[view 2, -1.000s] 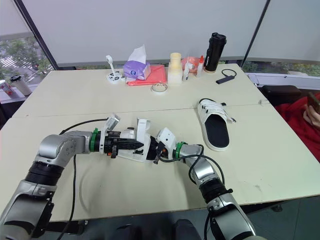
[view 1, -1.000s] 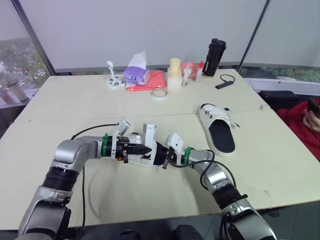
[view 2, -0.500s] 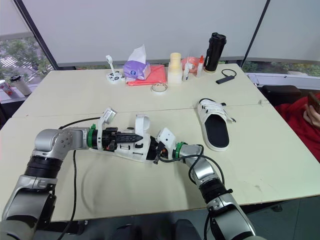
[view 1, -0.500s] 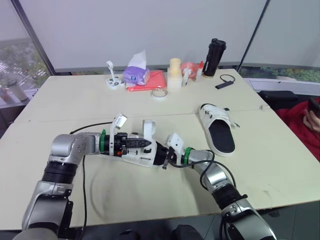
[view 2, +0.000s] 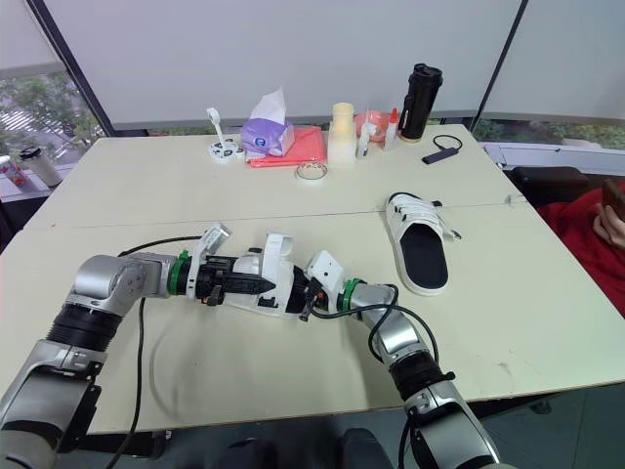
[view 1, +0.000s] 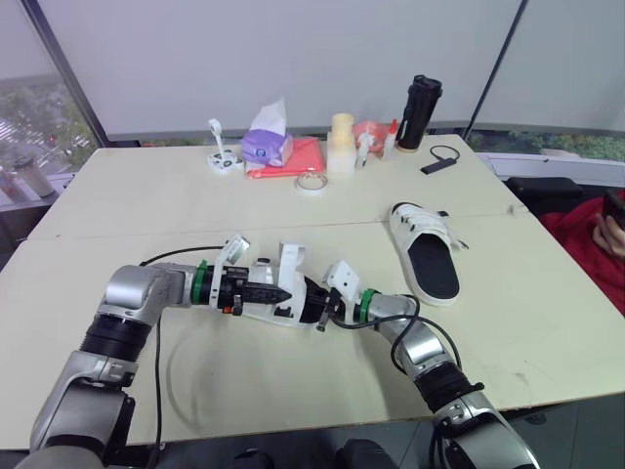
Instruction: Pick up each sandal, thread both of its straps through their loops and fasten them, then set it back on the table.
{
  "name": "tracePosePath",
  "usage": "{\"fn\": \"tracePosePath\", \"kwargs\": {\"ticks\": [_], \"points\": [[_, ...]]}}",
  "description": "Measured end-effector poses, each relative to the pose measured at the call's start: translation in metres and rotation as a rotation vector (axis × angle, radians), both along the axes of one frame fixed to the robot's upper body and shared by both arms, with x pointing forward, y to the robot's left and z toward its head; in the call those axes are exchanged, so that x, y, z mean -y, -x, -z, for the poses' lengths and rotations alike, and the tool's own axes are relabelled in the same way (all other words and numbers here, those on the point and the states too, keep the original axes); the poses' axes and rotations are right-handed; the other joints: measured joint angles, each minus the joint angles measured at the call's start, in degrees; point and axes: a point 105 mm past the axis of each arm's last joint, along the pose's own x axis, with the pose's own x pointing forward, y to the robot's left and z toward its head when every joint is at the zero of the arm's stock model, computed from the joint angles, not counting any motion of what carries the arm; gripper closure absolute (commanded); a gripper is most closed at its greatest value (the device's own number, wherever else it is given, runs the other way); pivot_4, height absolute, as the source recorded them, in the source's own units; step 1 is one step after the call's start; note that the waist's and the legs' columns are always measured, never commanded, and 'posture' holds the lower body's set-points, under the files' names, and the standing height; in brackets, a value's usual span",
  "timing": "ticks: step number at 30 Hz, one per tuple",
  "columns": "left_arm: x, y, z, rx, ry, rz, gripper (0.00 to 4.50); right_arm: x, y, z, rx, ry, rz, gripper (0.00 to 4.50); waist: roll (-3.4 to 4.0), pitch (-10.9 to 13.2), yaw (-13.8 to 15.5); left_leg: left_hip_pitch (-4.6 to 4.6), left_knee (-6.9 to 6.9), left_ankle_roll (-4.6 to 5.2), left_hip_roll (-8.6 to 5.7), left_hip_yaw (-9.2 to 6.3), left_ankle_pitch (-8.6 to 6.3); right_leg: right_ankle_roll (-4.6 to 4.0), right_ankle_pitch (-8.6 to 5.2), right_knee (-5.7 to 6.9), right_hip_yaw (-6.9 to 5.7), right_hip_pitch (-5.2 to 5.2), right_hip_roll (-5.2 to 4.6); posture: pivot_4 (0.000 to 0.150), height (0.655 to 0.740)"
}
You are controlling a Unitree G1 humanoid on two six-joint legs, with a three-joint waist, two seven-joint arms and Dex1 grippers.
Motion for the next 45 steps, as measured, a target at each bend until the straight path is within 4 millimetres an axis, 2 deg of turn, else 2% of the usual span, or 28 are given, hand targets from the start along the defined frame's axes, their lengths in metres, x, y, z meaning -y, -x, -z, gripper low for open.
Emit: {"fn": "tracePosePath", "kwargs": {"ticks": [8, 15, 24, 33, 35, 45], "points": [[0.007, -0.006, 0.003, 0.078, -0.023, -0.01, 4.46, 0.0, 0.0, 0.0, 0.0, 0.0, 0.0, 4.5, 0.0, 0.0, 0.0, 0.0, 0.0, 0.0, 0.0, 0.0, 0.0, 0.0, 0.0, 0.0, 0.0, 0.0, -0.01, 0.15, 0.74], [0.006, 0.006, 0.001, 0.076, -0.044, 0.052, 4.46, 0.0, 0.0, 0.0, 0.0, 0.0, 0.0, 4.5, 0.0, 0.0, 0.0, 0.0, -0.02, 0.0, 0.0, 0.0, 0.0, 0.0, 0.0, 0.0, 0.0, 0.0, 0.0, 0.15, 0.74], [0.005, 0.004, 0.004, 0.198, -0.122, 0.078, 4.46, -0.001, 0.0, 0.0, 0.0, -0.002, 0.0, 4.5, 0.0, 0.0, 0.0, 0.01, -0.03, 0.0, 0.0, 0.0, 0.0, 0.0, 0.0, 0.0, 0.0, 0.0, 0.0, 0.15, 0.74], [0.003, 0.013, 0.005, 0.29, -0.192, 0.154, 4.46, -0.001, 0.0, 0.0, -0.002, -0.002, -0.002, 4.5, 0.01, 0.0, -0.1, 0.03, -0.05, 0.0, 0.02, 0.02, 0.0, -0.04, -0.02, 0.0, 0.01, -0.01, 0.0, 0.15, 0.74], [0.0, 0.016, 0.011, 0.301, -0.227, 0.181, 4.46, -0.002, 0.0, 0.0, -0.002, -0.002, -0.003, 4.5, 0.01, 0.0, -0.1, 0.04, -0.11, 0.0, 0.02, 0.02, 0.0, -0.07, -0.04, 0.0, 0.0, -0.01, 0.0, 0.15, 0.74], [-0.001, 0.017, 0.011, 0.304, -0.233, 0.192, 4.46, -0.002, 0.0, 0.0, -0.003, -0.002, -0.005, 4.5, 0.02, 0.0, -0.1, 0.07, -0.14, 0.01, 0.04, 0.03, 0.0, -0.1, -0.05, 0.0, 0.0, -0.01, 0.04, 0.15, 0.74]]}}
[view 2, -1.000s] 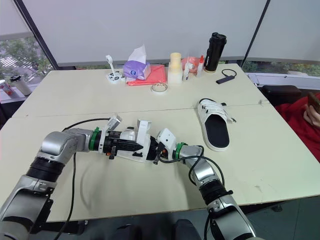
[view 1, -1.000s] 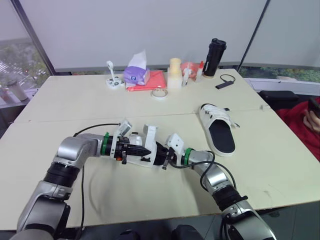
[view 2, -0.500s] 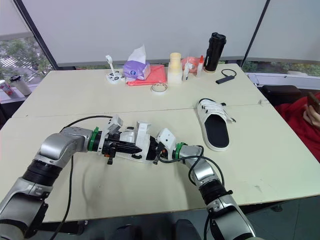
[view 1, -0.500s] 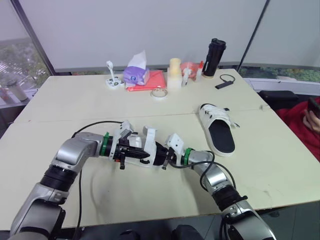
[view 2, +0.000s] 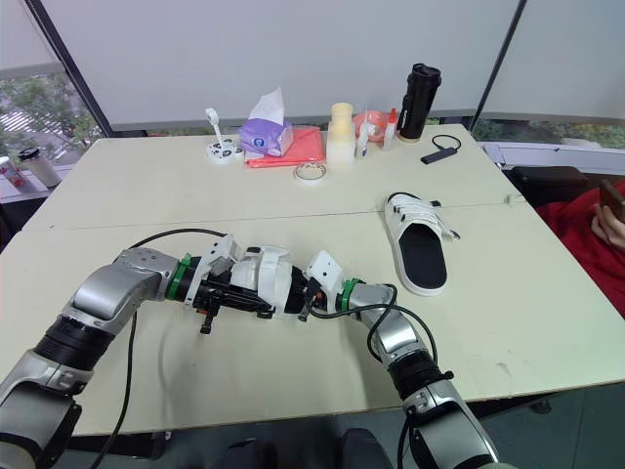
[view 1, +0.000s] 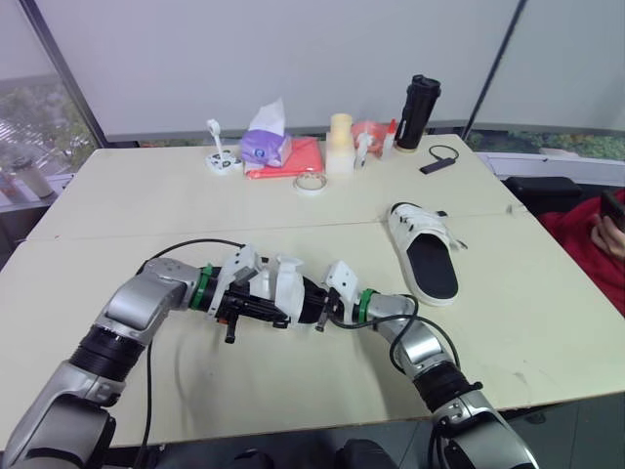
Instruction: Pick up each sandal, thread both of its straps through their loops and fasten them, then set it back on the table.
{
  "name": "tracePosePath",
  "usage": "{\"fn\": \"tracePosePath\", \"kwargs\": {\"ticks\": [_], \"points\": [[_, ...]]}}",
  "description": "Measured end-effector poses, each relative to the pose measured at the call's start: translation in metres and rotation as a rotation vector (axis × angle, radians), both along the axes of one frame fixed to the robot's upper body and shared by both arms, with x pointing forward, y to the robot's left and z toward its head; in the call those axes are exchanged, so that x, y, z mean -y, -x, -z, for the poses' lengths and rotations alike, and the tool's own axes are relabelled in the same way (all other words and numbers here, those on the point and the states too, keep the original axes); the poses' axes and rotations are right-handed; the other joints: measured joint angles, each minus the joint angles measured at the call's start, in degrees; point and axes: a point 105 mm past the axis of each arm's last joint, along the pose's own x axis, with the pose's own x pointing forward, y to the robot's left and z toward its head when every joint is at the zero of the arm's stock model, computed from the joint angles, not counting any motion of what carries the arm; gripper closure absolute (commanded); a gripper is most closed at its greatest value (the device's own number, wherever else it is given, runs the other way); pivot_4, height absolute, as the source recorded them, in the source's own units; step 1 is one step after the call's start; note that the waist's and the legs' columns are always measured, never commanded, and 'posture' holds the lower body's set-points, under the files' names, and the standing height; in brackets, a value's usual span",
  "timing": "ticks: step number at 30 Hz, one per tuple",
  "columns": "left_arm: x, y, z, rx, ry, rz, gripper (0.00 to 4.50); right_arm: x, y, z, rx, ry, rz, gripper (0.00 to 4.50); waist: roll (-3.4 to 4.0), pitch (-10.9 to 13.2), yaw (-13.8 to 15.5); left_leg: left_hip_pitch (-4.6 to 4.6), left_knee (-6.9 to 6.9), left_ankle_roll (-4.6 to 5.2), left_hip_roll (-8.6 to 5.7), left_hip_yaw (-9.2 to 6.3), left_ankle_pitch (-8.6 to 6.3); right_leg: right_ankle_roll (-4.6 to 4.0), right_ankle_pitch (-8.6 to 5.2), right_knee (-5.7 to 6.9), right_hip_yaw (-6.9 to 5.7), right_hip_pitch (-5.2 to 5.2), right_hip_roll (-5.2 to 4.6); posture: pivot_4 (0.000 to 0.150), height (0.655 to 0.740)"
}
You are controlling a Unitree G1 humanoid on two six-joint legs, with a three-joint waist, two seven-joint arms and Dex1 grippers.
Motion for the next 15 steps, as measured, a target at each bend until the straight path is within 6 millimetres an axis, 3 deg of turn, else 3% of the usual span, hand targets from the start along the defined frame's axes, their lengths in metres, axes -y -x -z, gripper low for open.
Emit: {"fn": "tracePosePath", "kwargs": {"ticks": [3, 10, 15], "points": [[-0.001, 0.0, -0.001, -0.025, 0.028, -0.024, 3.78, 0.0, 0.0, 0.0, 0.0, 0.0, -0.001, 4.5, 0.0, 0.0, 0.0, 0.0, 0.0, 0.0, 0.02, 0.0, 0.0, 0.0, 0.0, 0.0, 0.0, -0.01, 0.04, 0.15, 0.74], [-0.01, 0.002, -0.005, -0.08, 0.125, -0.088, 0.57, 0.0, 0.0, 0.0, 0.0, 0.0, 0.001, 4.5, -0.01, 0.0, 0.0, -0.01, 0.0, 0.0, 0.05, -0.01, 0.0, 0.0, 0.0, 0.01, 0.0, 0.0, 0.06, 0.15, 0.74], [-0.02, 0.021, -0.015, -0.089, 0.157, -0.12, 0.57, 0.0, 0.0, 0.0, 0.0, 0.002, -0.004, 4.5, 0.0, 0.0, 0.0, -0.02, -0.02, 0.0, 0.07, -0.02, 0.0, -0.01, 0.0, 0.02, 0.0, -0.02, 0.05, 0.15, 0.74]]}}
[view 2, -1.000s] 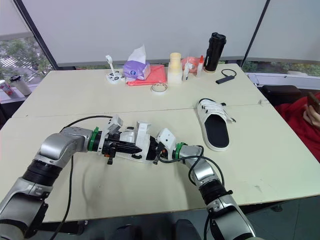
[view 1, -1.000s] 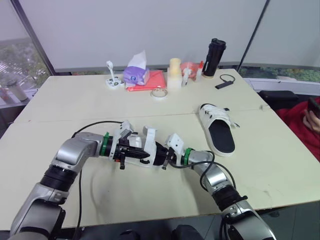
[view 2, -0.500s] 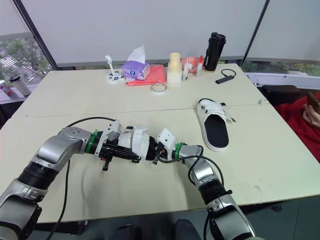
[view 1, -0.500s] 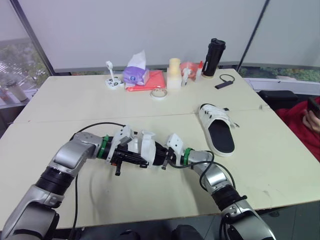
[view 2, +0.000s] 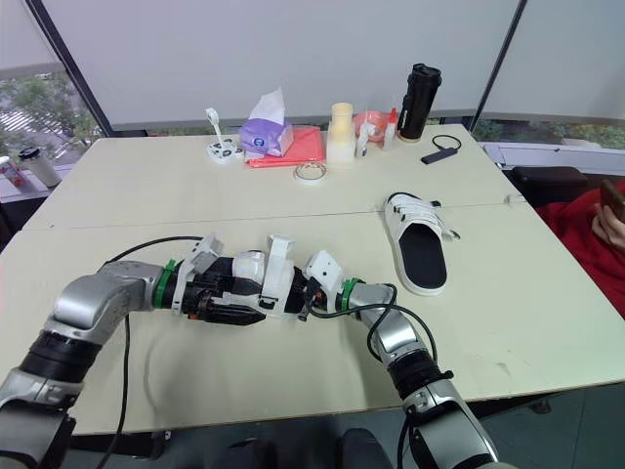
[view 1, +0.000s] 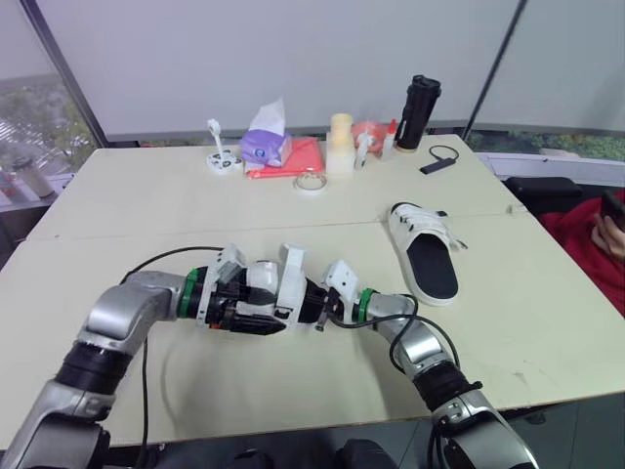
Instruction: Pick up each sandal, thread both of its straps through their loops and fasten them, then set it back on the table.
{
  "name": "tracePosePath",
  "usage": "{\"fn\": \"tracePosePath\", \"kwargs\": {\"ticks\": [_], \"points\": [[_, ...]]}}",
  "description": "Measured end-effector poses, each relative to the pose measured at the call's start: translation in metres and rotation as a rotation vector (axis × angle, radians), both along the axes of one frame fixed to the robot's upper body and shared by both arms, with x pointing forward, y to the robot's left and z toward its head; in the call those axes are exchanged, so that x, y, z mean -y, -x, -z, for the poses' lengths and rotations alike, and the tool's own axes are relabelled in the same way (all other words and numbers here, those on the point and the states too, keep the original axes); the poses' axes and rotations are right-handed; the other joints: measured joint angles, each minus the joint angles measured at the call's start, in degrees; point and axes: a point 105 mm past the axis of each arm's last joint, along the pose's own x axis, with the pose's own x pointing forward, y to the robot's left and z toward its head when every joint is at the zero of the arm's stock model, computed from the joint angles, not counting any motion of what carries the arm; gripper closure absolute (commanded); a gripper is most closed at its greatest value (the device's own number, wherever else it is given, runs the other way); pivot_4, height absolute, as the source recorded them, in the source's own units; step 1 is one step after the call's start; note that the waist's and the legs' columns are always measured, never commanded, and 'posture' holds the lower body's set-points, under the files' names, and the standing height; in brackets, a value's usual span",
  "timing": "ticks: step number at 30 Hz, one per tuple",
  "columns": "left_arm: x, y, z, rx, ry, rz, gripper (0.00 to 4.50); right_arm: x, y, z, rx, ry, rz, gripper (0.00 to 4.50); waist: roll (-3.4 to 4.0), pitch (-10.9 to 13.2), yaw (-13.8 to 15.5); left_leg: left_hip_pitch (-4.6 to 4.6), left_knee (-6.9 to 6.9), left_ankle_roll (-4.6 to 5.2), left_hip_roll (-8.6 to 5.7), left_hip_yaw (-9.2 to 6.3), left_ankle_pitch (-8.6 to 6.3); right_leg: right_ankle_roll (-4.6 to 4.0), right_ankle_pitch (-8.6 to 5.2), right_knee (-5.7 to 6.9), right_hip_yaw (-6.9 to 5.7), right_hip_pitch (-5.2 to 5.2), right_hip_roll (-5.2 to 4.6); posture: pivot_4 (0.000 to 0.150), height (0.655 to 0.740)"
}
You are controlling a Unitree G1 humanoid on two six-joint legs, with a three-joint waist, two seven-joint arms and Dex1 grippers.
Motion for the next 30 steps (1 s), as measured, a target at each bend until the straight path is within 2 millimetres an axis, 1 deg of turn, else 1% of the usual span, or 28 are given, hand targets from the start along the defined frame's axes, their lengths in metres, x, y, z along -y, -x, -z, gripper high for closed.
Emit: {"fn": "tracePosePath", "kwargs": {"ticks": [2, 3, 4, 6, 11, 15, 17, 27, 30], "points": [[-0.008, 0.014, -0.003, -0.01, -0.01, -0.012, 0.57, 0.0, 0.0, 0.0, 0.0, 0.003, -0.005, 4.5, 0.0, 0.0, 0.0, 0.02, -0.06, 0.0, 0.0, 0.0, 0.0, -0.01, 0.0, -0.03, 0.0, 0.01, -0.05, 0.15, 0.74], [-0.009, 0.019, -0.003, -0.019, -0.014, -0.011, 0.57, 0.001, 0.0, 0.0, 0.001, 0.005, -0.006, 4.5, 0.01, 0.0, 0.1, 0.03, -0.07, 0.0, -0.02, 0.0, 0.0, -0.01, -0.01, -0.04, -0.02, 0.04, -0.09, 0.15, 0.74], [-0.009, 0.025, 0.001, -0.033, -0.015, -0.012, 0.57, 0.002, -0.001, 0.0, 0.0, 0.005, -0.006, 4.5, 0.01, 0.0, 0.2, 0.03, -0.07, 0.0, -0.02, 0.0, 0.0, -0.02, -0.01, -0.04, -0.02, 0.03, -0.1, 0.15, 0.74], [-0.006, 0.03, 0.007, -0.051, -0.017, -0.024, 0.57, 0.001, -0.002, 0.0, -0.001, 0.006, -0.006, 4.5, 0.0, 0.0, 0.2, 0.04, -0.06, -0.01, -0.02, 0.0, 0.0, -0.07, 0.03, -0.04, -0.03, 0.03, -0.12, 0.15, 0.74], [-0.001, 0.026, 0.018, -0.023, -0.027, -0.07, 0.57, 0.0, -0.002, 0.0, -0.003, 0.004, -0.012, 4.5, 0.01, 0.0, 0.1, 0.07, -0.1, -0.01, -0.01, 0.0, 0.0, -0.16, 0.01, -0.04, -0.03, 0.01, -0.12, 0.15, 0.74], [0.002, 0.015, 0.026, -0.009, -0.023, -0.116, 0.57, 0.0, -0.001, 0.0, -0.003, 0.005, -0.013, 4.5, 0.01, 0.0, 0.1, 0.06, -0.12, -0.01, -0.01, 0.01, 0.0, -0.17, 0.01, -0.04, -0.04, 0.0, -0.12, 0.15, 0.74], [0.004, 0.009, 0.027, -0.001, -0.017, -0.125, 0.57, 0.0, -0.001, 0.0, -0.003, 0.005, -0.013, 4.5, 0.0, 0.0, 0.1, 0.06, -0.12, -0.01, -0.01, 0.01, 0.0, -0.17, 0.02, -0.04, -0.04, 0.0, -0.12, 0.15, 0.74], [0.007, 0.004, 0.028, -0.006, -0.006, -0.116, 0.57, 0.001, -0.002, 0.001, -0.003, 0.006, -0.008, 4.5, 0.0, 0.0, 0.2, 0.07, -0.14, -0.01, -0.02, 0.0, 0.0, -0.21, 0.01, -0.04, -0.06, 0.02, -0.17, 0.15, 0.74], [0.008, 0.003, 0.028, -0.009, -0.006, -0.12, 1.36, 0.001, -0.002, 0.001, -0.003, 0.005, -0.008, 4.5, 0.01, 0.0, 0.3, 0.08, -0.14, -0.01, -0.02, 0.0, 0.0, -0.22, 0.01, -0.04, -0.06, 0.03, -0.18, 0.15, 0.74]]}}
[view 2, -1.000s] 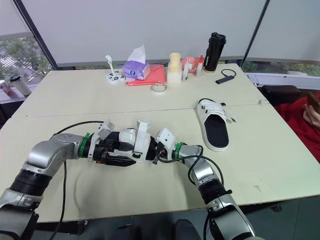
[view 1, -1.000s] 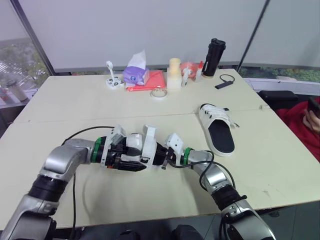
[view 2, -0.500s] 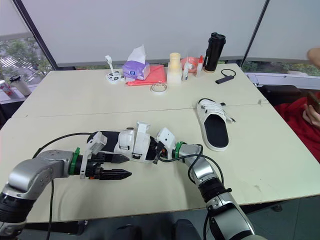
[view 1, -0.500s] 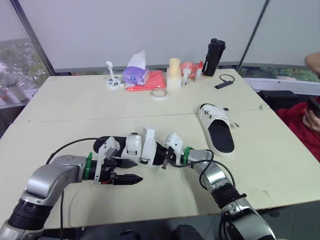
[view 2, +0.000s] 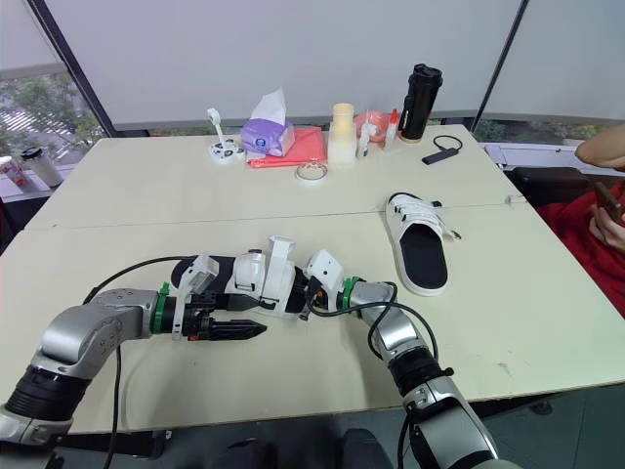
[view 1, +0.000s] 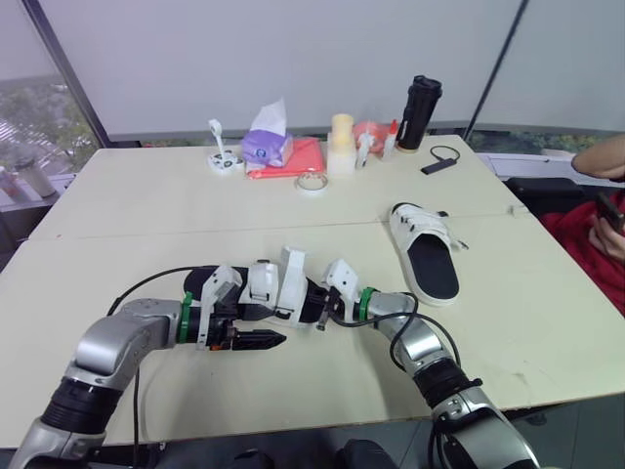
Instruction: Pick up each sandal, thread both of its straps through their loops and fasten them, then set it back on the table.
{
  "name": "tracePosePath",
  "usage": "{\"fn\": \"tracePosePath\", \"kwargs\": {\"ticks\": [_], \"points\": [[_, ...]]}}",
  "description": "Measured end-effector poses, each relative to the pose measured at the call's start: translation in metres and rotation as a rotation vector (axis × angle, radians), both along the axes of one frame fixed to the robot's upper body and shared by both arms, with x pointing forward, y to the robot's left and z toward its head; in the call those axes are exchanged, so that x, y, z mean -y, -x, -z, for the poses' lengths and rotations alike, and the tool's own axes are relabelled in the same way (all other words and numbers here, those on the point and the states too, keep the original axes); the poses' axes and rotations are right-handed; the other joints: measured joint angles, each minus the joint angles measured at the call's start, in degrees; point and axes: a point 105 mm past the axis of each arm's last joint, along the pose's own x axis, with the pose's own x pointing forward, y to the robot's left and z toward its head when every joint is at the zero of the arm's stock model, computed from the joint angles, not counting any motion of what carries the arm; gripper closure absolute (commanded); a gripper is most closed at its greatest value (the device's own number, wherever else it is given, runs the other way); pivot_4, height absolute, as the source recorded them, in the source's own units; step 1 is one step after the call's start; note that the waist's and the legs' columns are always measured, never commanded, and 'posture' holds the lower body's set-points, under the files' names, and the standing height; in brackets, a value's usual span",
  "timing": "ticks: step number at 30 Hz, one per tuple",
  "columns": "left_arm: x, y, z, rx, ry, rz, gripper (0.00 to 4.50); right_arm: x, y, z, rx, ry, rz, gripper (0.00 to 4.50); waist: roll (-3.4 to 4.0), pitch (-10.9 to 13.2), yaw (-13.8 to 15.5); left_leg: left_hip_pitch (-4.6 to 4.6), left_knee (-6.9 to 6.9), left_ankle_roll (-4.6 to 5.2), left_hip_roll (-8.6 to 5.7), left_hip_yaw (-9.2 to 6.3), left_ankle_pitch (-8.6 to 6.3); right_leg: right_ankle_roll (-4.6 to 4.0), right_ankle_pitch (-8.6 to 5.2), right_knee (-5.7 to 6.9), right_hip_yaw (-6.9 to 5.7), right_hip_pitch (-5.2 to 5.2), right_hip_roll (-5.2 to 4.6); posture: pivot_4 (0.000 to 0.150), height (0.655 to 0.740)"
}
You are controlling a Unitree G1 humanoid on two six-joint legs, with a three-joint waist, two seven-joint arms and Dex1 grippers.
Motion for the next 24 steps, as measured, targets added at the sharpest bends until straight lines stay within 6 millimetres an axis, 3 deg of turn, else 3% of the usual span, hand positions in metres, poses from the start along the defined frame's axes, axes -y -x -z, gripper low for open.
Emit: {"fn": "tracePosePath", "kwargs": {"ticks": [6, 19, 24], "points": [[0.004, -0.003, 0.003, -0.016, 0.005, -0.014, 4.39, -0.001, 0.001, 0.0, -0.002, -0.003, -0.002, 4.5, 0.01, 0.0, -0.2, -0.01, -0.07, 0.0, 0.01, 0.0, 0.0, -0.01, -0.01, 0.0, -0.01, -0.06, 0.01, 0.15, 0.74], [0.002, 0.0, 0.009, -0.063, -0.006, -0.024, 4.46, -0.001, 0.001, 0.0, 0.0, -0.004, -0.003, 4.5, -0.01, 0.0, -0.3, -0.03, -0.08, 0.0, 0.01, 0.0, 0.0, -0.02, -0.01, -0.01, -0.02, -0.08, 0.01, 0.15, 0.74], [-0.01, 0.023, 0.025, -0.143, -0.066, 0.019, 4.46, -0.002, 0.001, 0.0, 0.0, -0.005, -0.005, 4.5, 0.03, 0.0, -0.3, -0.02, -0.15, 0.0, 0.03, 0.0, 0.0, -0.11, -0.06, -0.01, -0.02, -0.13, 0.01, 0.15, 0.74]]}}
